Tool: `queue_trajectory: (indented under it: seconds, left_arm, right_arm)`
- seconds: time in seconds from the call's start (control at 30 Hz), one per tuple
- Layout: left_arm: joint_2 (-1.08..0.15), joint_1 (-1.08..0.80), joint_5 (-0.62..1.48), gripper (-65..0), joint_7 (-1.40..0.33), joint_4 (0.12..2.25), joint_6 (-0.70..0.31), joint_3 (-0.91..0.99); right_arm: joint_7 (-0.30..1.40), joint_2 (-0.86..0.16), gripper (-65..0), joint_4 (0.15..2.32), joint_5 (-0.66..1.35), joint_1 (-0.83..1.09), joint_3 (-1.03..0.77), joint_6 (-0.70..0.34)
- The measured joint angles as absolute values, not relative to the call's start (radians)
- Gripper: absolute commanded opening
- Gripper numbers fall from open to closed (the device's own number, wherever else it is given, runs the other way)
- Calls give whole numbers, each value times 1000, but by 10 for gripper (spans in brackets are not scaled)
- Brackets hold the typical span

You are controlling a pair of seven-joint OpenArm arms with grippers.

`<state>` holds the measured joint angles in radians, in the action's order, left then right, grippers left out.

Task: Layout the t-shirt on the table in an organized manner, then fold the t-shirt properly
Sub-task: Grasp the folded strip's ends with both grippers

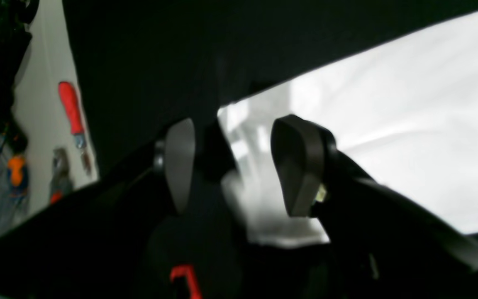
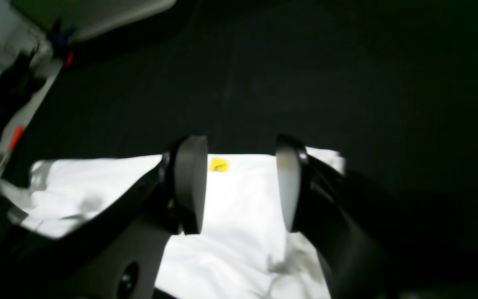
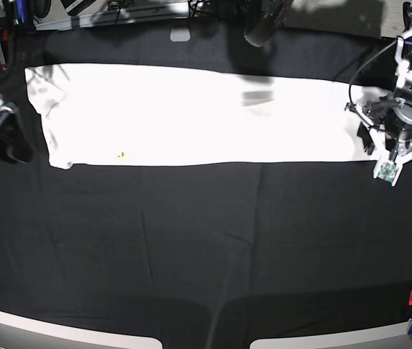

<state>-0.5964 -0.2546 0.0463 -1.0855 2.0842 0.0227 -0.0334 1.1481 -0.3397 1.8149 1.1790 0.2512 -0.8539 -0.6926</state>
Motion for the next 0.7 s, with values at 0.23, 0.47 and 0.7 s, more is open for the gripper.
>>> queue_trajectory:
  seconds: [0.23,0.47,0.7]
  left_arm:
    - [-592,-256,-145,-334,-1138,2084,66,-33]
    - [-517,-256,-118,-334,-990,2084,194,-32]
    - [-513,-256,-12,-334,-916,2084,181,-33]
  right_arm:
    - [1140,-340,-387,1814,1073,245,-697,-693]
    - [1127,-340,-387,1617,1006,94,-609,-693]
    - [1143,-342,-387,1256,999,-44,-605,-693]
